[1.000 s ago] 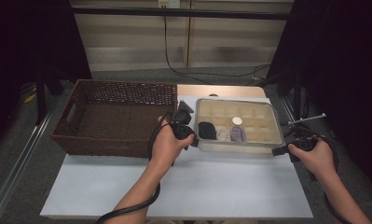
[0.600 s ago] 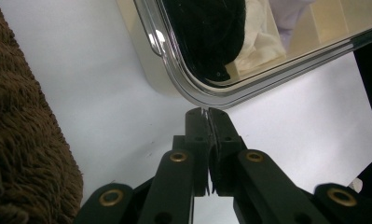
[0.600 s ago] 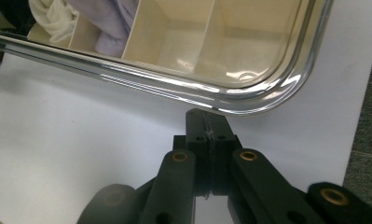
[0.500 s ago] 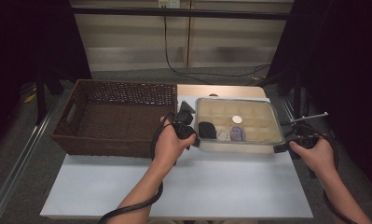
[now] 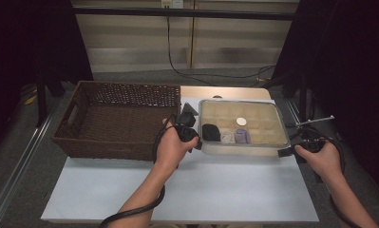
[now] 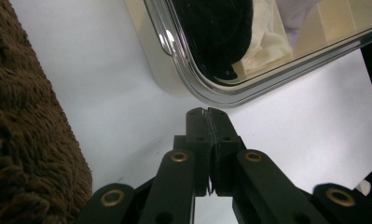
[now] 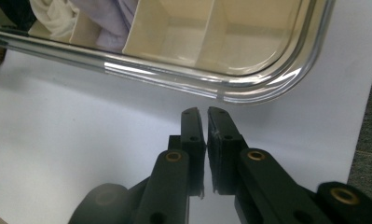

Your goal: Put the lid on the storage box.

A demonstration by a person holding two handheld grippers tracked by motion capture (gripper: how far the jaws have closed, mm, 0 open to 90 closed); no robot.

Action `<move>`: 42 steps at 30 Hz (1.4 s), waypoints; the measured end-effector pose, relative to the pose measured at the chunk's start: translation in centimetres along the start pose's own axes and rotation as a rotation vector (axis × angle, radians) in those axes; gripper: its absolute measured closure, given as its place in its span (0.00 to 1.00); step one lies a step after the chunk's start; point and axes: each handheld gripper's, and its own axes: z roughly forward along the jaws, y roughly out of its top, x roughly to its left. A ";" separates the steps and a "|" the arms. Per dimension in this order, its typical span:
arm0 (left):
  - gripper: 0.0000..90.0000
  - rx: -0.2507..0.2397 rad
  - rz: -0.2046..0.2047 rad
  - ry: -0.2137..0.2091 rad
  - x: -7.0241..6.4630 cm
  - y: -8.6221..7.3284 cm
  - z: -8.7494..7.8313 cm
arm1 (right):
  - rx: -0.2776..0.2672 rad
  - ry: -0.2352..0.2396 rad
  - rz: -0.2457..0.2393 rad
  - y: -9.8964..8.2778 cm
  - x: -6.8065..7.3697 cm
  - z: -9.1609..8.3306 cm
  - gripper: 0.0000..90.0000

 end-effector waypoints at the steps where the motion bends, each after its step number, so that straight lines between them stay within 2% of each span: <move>1: 0.99 0.004 0.000 0.016 -0.1 0.0 -0.1 | 0.004 -0.001 -0.009 -0.1 0.0 0.0 0.95; 7: 1.00 -0.007 -0.027 0.074 -0.1 0.6 -0.3 | 0.019 0.004 -0.014 -0.4 0.1 0.2 0.95; 10: 1.00 -0.013 -0.042 0.049 0.2 0.8 0.1 | 0.014 0.007 -0.027 -0.4 0.1 0.2 0.94; 13: 1.00 -0.016 -0.040 0.063 0.2 0.8 0.1 | 0.004 0.011 -0.022 -0.4 0.2 0.2 0.94; 16: 1.00 -0.024 -0.042 0.054 0.3 0.8 0.1 | 0.005 0.010 -0.016 -0.3 0.1 0.1 0.94; 18: 1.00 -0.032 -0.052 0.024 0.4 0.7 0.1 | 0.002 0.010 -0.018 -0.3 0.0 0.2 0.94; 24: 1.00 -0.035 -0.048 0.016 0.6 0.7 0.2 | 0.006 0.009 -0.018 -0.3 0.0 0.4 0.92; 28: 0.98 -0.034 -0.016 0.005 0.4 0.4 0.0 | 0.002 0.014 -0.022 -0.5 -0.2 0.4 0.86; 30: 0.91 -0.048 0.000 -0.031 0.3 0.2 -0.2 | 0.006 0.026 -0.027 -0.7 -0.2 0.4 0.82; 32: 0.86 -0.055 0.032 -0.032 0.1 0.0 -0.3 | 0.007 0.035 -0.027 -1.0 -0.1 0.3 0.77; 35: 0.79 -0.048 0.073 -0.043 -0.2 -0.3 -0.5 | 0.012 0.031 -0.057 -1.4 0.3 0.2 0.69; 38: 0.70 -0.073 0.108 -0.061 -0.5 -0.7 -0.5 | 0.007 0.024 -0.090 -1.7 0.8 0.2 0.62; 40: 0.65 -0.092 0.147 -0.072 -0.8 -1.1 -0.4 | 0.009 0.023 -0.110 -1.8 1.1 0.0 0.59; 41: 0.60 -0.083 0.179 -0.071 -0.8 -1.2 -0.4 | 0.003 0.019 -0.124 -1.8 1.3 0.0 0.57; 42: 0.57 -0.091 0.188 -0.066 -1.1 -1.4 -0.4 | -0.001 0.018 -0.137 -1.9 1.4 0.0 0.55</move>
